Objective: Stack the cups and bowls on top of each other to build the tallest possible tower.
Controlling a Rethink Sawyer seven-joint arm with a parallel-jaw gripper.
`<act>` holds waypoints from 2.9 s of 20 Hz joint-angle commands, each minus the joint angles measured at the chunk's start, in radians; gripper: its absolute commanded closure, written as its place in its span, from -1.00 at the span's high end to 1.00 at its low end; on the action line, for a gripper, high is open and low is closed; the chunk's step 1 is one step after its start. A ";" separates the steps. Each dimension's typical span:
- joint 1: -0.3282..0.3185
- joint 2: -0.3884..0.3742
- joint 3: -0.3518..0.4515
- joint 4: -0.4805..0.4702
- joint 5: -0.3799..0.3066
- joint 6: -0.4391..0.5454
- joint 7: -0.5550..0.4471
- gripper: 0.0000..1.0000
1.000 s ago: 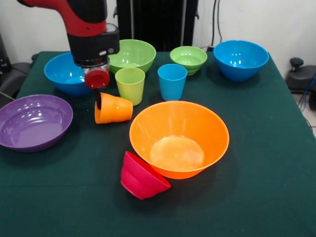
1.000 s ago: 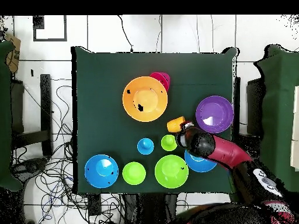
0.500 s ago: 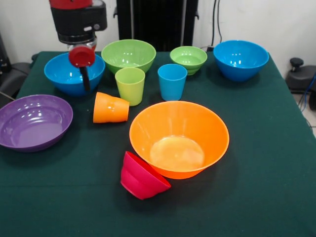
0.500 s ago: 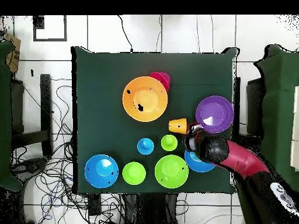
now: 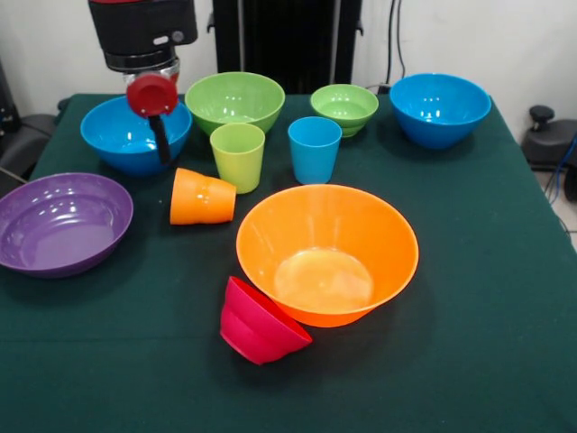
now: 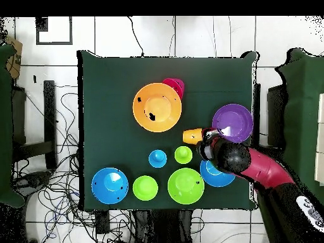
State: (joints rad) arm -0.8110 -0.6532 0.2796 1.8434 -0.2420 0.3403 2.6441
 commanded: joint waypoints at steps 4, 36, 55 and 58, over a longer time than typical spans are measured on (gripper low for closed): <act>0.071 -0.077 0.058 0.099 0.011 0.105 -0.028 1.00; 0.393 0.094 -0.231 0.059 0.133 -0.168 0.175 1.00; 0.339 0.124 -0.216 0.029 0.151 -0.182 0.063 1.00; 0.335 0.130 -0.216 0.023 0.149 -0.191 0.064 1.00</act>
State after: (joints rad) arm -0.4699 -0.5487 0.0148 1.9329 -0.1210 0.1916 2.6441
